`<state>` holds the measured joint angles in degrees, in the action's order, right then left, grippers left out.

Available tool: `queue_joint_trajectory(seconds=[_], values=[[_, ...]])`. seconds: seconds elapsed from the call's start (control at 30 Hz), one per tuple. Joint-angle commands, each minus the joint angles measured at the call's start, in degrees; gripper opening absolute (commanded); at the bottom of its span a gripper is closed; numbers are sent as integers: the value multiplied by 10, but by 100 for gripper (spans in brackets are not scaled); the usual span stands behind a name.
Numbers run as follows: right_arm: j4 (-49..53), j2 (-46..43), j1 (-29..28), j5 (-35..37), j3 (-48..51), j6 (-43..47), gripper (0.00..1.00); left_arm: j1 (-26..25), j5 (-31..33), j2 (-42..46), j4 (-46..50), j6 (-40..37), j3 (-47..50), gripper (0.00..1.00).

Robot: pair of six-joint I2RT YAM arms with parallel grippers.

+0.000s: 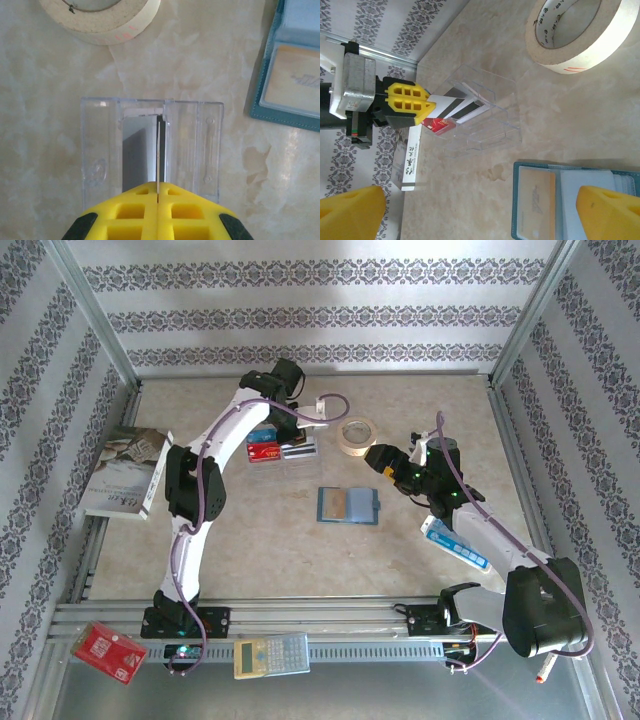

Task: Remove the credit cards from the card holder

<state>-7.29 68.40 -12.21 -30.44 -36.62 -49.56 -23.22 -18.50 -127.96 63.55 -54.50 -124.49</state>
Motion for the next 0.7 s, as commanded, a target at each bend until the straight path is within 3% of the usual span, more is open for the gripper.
queue_joint_trajectory(seconds=[0.0, 0.47, 0.67], values=[[4, -1, 2, 1, 0, -6, 98, -6, 24, -11, 24, -30, -22, 0], [3, -2, 3, -1, 8, -11, 98, -13, 15, -36, 12, -43, -23, 0], [2, 0, 2, -3, 9, -15, 98, -17, 29, -41, 0, -43, -23, 7]])
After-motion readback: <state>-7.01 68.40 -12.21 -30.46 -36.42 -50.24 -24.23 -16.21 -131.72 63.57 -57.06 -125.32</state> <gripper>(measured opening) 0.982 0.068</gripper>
